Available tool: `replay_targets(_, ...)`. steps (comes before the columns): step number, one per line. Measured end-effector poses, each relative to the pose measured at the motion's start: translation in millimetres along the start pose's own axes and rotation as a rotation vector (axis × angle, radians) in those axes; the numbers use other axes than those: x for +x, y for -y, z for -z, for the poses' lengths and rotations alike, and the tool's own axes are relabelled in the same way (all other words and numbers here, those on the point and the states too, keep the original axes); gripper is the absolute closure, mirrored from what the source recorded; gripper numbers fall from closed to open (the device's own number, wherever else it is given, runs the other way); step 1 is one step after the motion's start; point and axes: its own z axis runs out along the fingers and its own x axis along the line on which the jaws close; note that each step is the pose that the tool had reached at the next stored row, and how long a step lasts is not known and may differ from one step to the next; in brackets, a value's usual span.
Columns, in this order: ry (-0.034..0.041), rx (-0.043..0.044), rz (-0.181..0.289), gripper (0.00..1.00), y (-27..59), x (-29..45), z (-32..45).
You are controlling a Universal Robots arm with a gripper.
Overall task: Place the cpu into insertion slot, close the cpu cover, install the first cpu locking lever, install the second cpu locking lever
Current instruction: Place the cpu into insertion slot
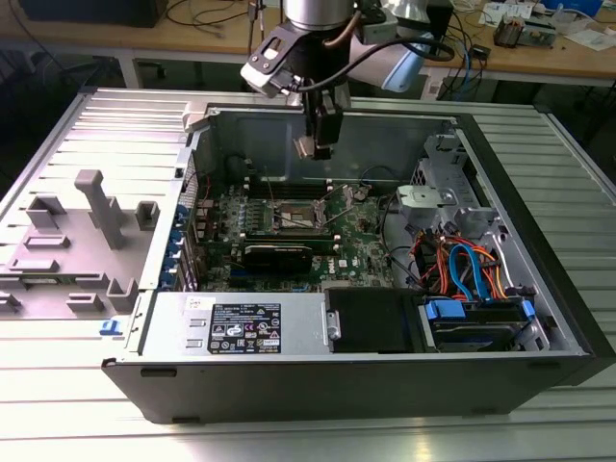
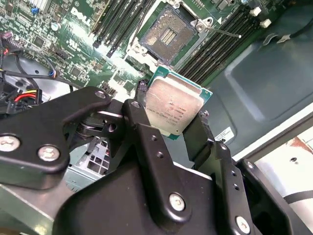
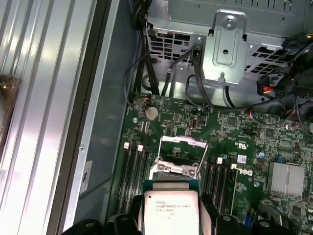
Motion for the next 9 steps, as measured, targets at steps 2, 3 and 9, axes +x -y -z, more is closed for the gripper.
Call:
replay_targets(2, -0.0103, 0.0727, -0.019, 0.46, -0.4, -0.1, -0.8)
replay_targets(3, -0.0076, 0.0715, -0.078, 0.46, -0.3, -0.1, -2.0)
replay_targets(9, -0.0026, 0.0689, -0.191, 0.46, 0.0, -0.2, -7.0)
